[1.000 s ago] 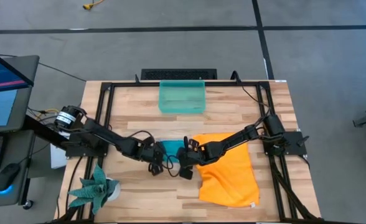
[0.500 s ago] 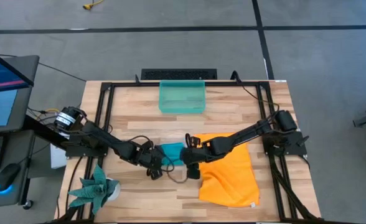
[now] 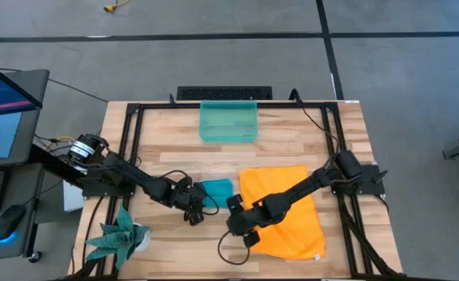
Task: Roll microfiber towels into tight, uniform cylinder then place into a basket
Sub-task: Roll the blue microfiber cloth
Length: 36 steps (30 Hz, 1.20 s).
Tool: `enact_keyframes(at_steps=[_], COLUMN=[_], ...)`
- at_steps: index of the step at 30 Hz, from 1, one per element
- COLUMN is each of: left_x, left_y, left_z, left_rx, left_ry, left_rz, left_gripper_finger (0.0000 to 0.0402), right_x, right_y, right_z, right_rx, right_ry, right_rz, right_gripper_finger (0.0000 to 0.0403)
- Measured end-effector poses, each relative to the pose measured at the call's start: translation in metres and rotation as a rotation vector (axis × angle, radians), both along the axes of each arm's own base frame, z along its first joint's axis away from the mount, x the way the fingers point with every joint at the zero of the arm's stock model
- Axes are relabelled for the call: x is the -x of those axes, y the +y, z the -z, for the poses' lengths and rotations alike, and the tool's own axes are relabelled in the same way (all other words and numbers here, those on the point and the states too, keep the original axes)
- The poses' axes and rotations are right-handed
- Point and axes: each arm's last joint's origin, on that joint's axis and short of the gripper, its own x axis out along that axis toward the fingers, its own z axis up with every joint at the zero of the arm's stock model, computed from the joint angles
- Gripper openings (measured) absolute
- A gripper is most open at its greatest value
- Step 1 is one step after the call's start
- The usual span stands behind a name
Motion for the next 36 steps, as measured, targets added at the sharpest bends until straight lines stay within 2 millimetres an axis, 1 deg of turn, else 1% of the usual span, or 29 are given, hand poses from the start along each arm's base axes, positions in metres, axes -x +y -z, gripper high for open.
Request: enact_keyframes(at_steps=[2, 4, 7, 10, 13, 15, 17, 21, 24, 26, 28, 31, 36], left_x=[0.000, 0.000, 0.000, 0.000, 0.000, 0.000, 0.000, 0.000, -0.001, -0.002, -0.002, -0.002, -0.002], left_y=[0.000, 0.000, 0.000, 0.000, 0.000, 0.001, 0.001, 0.001, 0.000, 0.000, 0.000, 0.000, 0.000], left_z=[0.000, 0.000, 0.000, 0.000, 0.000, 0.000, 0.000, 0.000, -0.001, -0.002, -0.002, -0.002, -0.002], left_rx=[-0.001, -0.008, -0.013, -0.023, -0.029, -0.029, -0.023, -0.014, -0.011, -0.004, -0.001, -0.001, -0.001], left_ry=[0.000, 0.001, 0.002, 0.003, 0.005, 0.005, 0.007, 0.010, 0.012, 0.015, 0.016, 0.017, 0.017], left_rz=[0.003, 0.017, 0.027, 0.047, 0.059, 0.057, 0.059, 0.063, 0.066, 0.078, 0.079, 0.079, 0.079], left_gripper_finger=[0.0132, 0.0132, 0.0132, 0.0132, 0.0132, 0.0132, 0.0132, 0.0132, 0.0132, 0.0132, 0.0132, 0.0132, 0.0132], right_x=[0.000, -0.003, -0.004, -0.004, 0.001, 0.001, 0.001, -0.003, -0.011, -0.013, -0.016, -0.016, -0.021], right_y=[-0.002, -0.001, 0.000, 0.006, 0.009, 0.012, 0.011, 0.006, 0.004, 0.004, 0.006, 0.006, 0.000], right_z=[0.002, -0.004, -0.021, -0.047, -0.059, -0.061, -0.057, -0.030, -0.010, -0.002, 0.002, 0.004, 0.003], right_rx=[0.038, 0.071, 0.127, 0.139, 0.178, 0.193, 0.211, 0.236, 0.273, 0.303, 0.301, 0.319, 0.297], right_ry=[-0.002, -0.019, 0.017, 0.045, 0.066, 0.028, 0.016, 0.035, 0.043, 0.054, 0.036, 0.033, 0.012], right_rz=[0.021, 0.049, 0.130, 0.225, 0.316, 0.346, 0.354, 0.328, 0.285, 0.249, 0.236, 0.236, 0.274], right_gripper_finger=[0.0170, 0.0167, 0.0162, 0.0159, 0.0158, 0.0157, 0.0157, 0.0157, 0.0157, 0.0157, 0.0157, 0.0155, 0.0151])
